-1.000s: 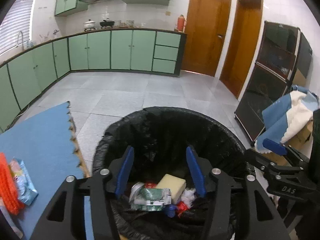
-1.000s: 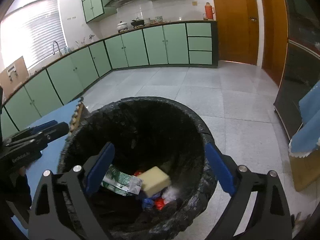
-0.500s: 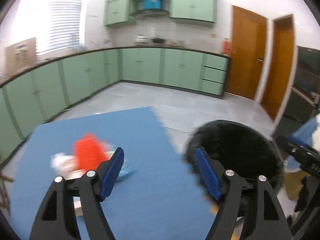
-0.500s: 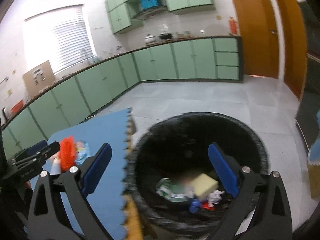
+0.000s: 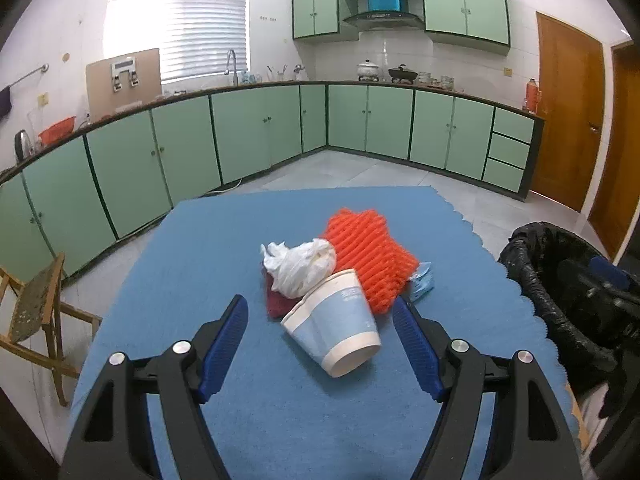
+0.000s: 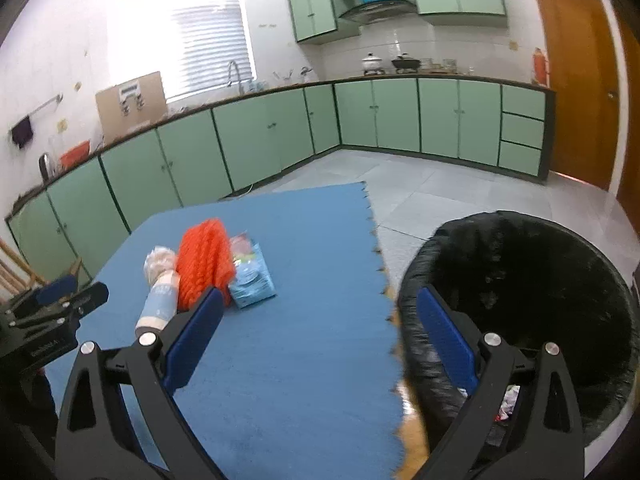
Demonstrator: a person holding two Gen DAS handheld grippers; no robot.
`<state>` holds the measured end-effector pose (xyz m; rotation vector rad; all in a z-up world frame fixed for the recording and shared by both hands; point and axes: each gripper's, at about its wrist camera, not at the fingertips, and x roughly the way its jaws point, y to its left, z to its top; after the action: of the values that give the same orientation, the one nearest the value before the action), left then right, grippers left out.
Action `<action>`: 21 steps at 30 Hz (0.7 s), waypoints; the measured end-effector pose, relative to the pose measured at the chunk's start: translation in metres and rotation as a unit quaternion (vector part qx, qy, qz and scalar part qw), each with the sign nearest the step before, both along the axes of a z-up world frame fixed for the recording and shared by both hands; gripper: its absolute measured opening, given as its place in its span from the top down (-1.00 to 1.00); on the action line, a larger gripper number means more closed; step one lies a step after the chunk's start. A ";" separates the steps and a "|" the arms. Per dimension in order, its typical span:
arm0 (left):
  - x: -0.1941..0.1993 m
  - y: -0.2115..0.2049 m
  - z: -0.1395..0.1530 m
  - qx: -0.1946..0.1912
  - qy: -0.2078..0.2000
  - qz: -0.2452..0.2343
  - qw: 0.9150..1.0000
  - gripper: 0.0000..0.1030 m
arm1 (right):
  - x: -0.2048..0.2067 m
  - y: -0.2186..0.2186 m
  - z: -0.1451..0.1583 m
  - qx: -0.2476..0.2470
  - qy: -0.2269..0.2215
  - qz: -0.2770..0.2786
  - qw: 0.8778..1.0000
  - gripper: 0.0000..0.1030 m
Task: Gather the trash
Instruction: 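Return both tools to the mat and grasp the white paper cup with the left tool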
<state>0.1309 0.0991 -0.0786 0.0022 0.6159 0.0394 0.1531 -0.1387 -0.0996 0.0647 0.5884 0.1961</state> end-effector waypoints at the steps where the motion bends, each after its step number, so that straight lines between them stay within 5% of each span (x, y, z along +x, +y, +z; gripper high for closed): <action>1: 0.002 -0.001 -0.003 -0.001 0.002 0.000 1.000 -0.43 | 0.002 0.004 -0.003 -0.002 0.002 0.002 1.000 -0.83; 8: 0.018 -0.005 -0.031 -0.015 0.037 -0.003 0.999 -0.50 | 0.012 0.014 -0.016 -0.016 0.014 0.003 1.000 -0.83; 21: 0.053 -0.026 -0.072 0.015 0.079 0.016 0.997 -0.50 | 0.024 0.009 -0.036 -0.017 0.033 0.008 0.999 -0.83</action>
<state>0.1837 0.0731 -0.1504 0.0242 0.7731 0.0794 0.1773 -0.1300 -0.1354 0.0328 0.6582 0.2000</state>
